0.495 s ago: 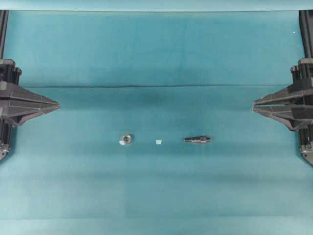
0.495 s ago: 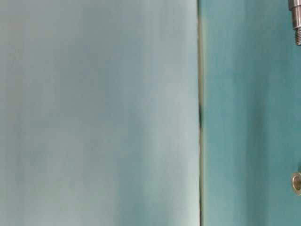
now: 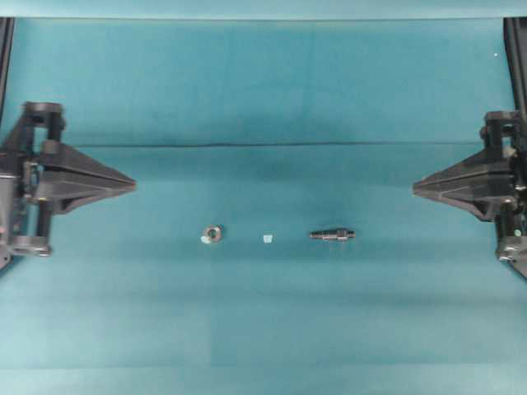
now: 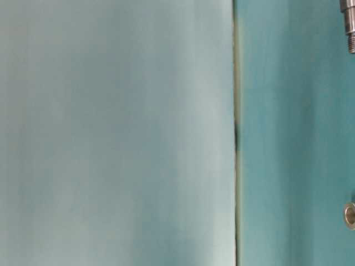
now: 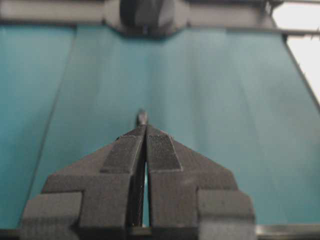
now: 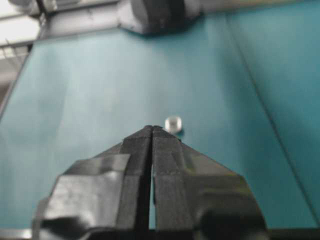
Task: Insert the washer onto the shaft with both hands.
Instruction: 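Move both grippers inward over the washer and the shaft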
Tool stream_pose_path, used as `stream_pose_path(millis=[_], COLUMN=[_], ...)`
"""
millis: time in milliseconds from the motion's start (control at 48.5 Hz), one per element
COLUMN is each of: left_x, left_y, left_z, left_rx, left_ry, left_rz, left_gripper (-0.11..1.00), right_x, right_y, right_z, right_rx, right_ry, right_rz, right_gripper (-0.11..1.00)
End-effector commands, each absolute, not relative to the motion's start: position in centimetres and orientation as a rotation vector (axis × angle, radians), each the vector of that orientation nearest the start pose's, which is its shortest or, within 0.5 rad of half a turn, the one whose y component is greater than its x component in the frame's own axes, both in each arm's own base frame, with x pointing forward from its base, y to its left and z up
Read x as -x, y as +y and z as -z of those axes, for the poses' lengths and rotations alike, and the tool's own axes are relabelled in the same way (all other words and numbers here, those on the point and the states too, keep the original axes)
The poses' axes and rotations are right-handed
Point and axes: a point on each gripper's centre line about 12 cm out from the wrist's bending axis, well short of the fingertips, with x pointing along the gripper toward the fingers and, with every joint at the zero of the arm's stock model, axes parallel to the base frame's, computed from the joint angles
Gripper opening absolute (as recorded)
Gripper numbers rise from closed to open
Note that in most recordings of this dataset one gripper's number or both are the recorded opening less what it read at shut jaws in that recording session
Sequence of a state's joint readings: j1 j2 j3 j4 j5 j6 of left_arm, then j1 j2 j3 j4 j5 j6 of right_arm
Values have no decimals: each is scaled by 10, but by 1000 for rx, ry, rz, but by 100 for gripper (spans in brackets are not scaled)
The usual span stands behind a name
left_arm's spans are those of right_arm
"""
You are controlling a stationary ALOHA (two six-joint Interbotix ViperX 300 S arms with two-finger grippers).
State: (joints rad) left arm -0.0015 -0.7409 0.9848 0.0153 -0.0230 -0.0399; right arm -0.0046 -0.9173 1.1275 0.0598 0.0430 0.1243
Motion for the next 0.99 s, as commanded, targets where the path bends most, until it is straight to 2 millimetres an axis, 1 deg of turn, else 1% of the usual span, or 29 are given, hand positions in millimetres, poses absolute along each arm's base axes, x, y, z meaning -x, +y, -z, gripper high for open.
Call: stream_pose_path(millis=[0,206,351,433,516,660,866,969], left_x=[-260,-283,-299,-306,-313,-322,-335,-343], left_y=[-1,-1,-1,-1,-1,-1,-2,-1], left_z=[-296,-281,-272,-263,-252,-239,-224,-212], left_rx=[21,21,19,17,12,5,3,-11], left_ry=[258,426,537,612,699,793,902,969], left_rz=[1,-3,-4,-5,-6,-6,-6,-3], left_gripper=[2,2,2,2,2,2,2,2], right_x=[-214,-233,-251,-260,-270,-288,-303,-311], right_y=[0,0,1,1,1,-1,0,2], right_z=[-270,-257,-238,-231,-225,-215,-200,-192], right_rx=[-201,-199,-195,-193,-187,-142,-105,-63], right_ry=[313,504,652,717,773,874,1007,1055], right_rz=[29,40,50,53,56,61,58,32], right_gripper=[-10,-10,-10,-10,-10,-10,-10,-10])
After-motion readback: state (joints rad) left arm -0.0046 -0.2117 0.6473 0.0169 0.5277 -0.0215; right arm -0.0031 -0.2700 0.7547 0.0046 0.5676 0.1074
